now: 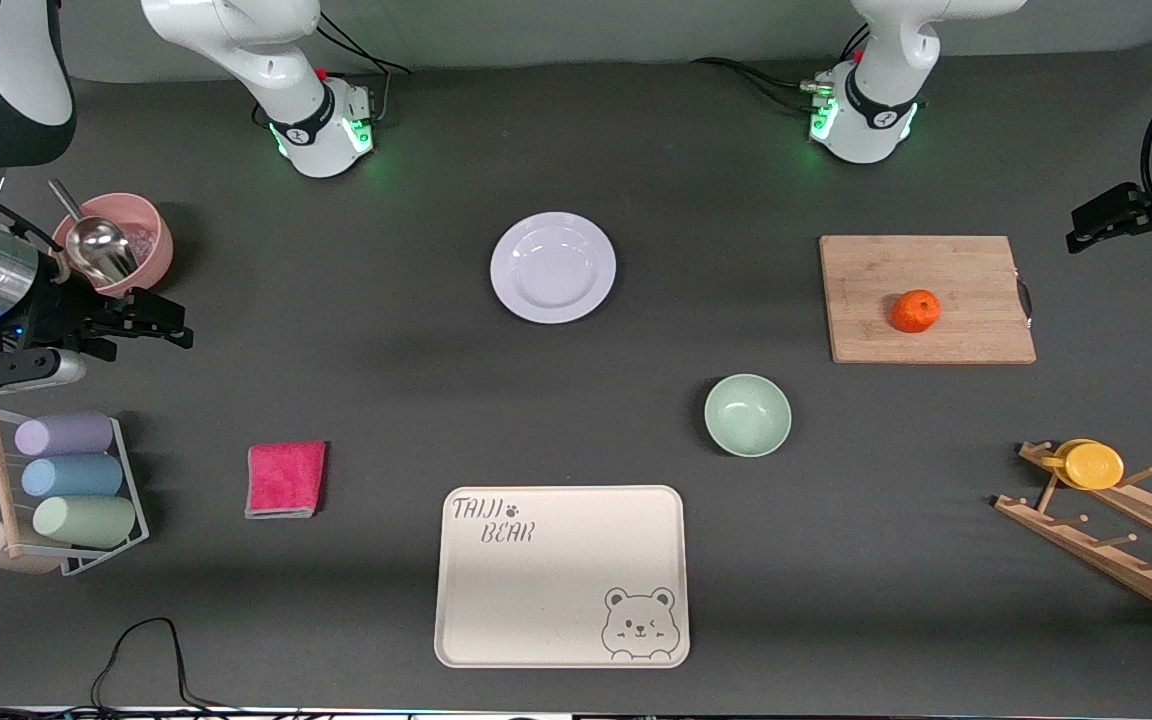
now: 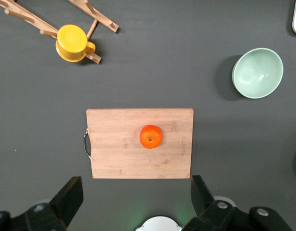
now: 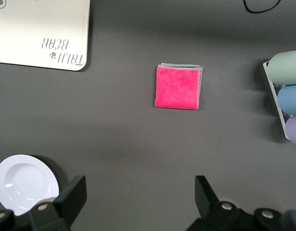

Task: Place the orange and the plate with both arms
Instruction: 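Reach the left gripper toward the orange on the cutting board, then grasp the orange with the left gripper while the right gripper moves out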

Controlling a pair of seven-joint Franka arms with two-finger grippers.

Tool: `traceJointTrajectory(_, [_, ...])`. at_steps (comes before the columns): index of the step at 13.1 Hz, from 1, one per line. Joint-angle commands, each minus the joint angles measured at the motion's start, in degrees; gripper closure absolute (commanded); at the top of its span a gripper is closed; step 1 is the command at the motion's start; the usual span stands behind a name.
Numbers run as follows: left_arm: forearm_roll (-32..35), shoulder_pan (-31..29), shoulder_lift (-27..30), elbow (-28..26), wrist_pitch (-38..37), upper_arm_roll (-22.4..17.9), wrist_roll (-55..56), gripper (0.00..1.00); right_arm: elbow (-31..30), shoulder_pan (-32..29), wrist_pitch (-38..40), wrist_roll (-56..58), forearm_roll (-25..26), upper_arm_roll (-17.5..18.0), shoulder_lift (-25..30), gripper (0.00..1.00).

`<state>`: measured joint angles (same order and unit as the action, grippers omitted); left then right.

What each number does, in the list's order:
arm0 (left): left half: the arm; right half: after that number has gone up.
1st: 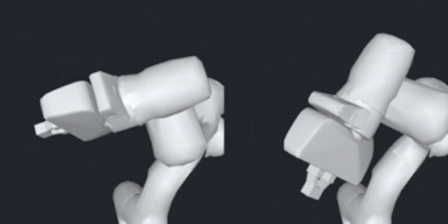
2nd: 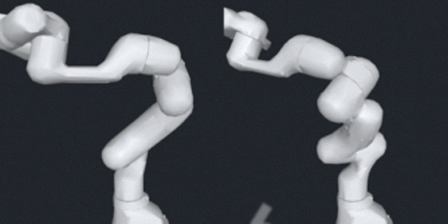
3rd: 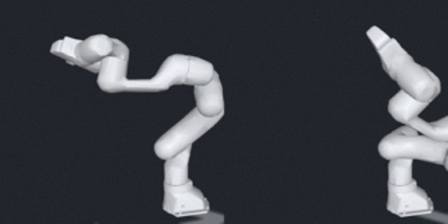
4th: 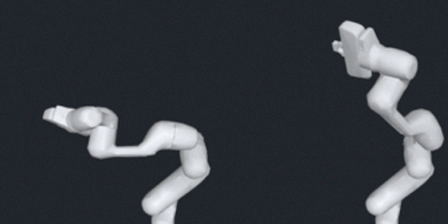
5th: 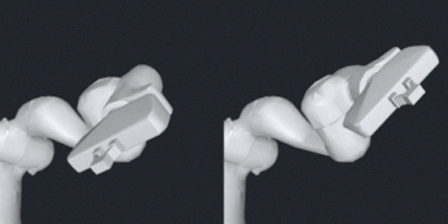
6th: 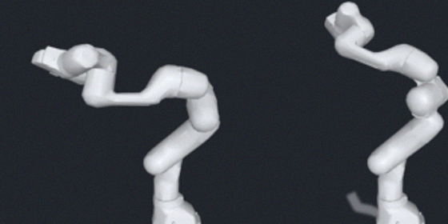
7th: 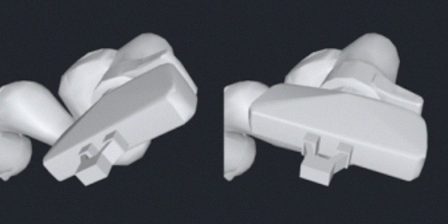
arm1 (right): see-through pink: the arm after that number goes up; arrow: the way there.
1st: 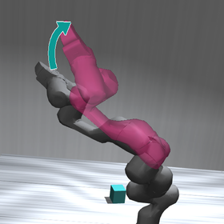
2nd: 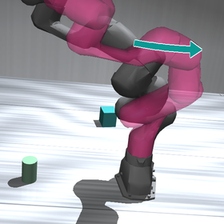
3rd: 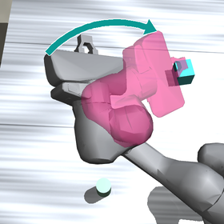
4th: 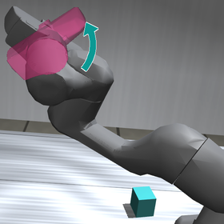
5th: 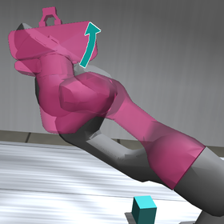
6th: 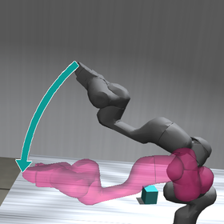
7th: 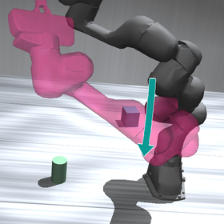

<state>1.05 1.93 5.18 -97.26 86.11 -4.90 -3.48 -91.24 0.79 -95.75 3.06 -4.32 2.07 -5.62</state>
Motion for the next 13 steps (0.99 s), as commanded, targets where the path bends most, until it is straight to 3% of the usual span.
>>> traceJointTrajectory(1, [-0.4,-0.1,2.5,-5.8,1.1,-0.1,1.2,0.0,1.1,0.4,0.3,0.0,-0.1,-0.1,-0.4,0.0])
traceJointTrajectory(5, [0.1,-0.1,10.3,-25.4,16.9,0.0,1.3,0.0,1.1,0.4,0.1,-0.1,-0.2,0.0,-0.6,0.0])
traceJointTrajectory(11, [0.1,-0.1,9.9,-46.0,44.1,0.0,1.3,0.0,0.4,0.4,0.0,-1.7,-1.0,0.0,-0.7,0.0])
traceJointTrajectory(13, [0.1,0.0,8.9,-52.2,53.2,0.0,1.3,0.0,-1.2,1.2,0.3,-2.0,-4.1,0.1,-0.5,0.0])
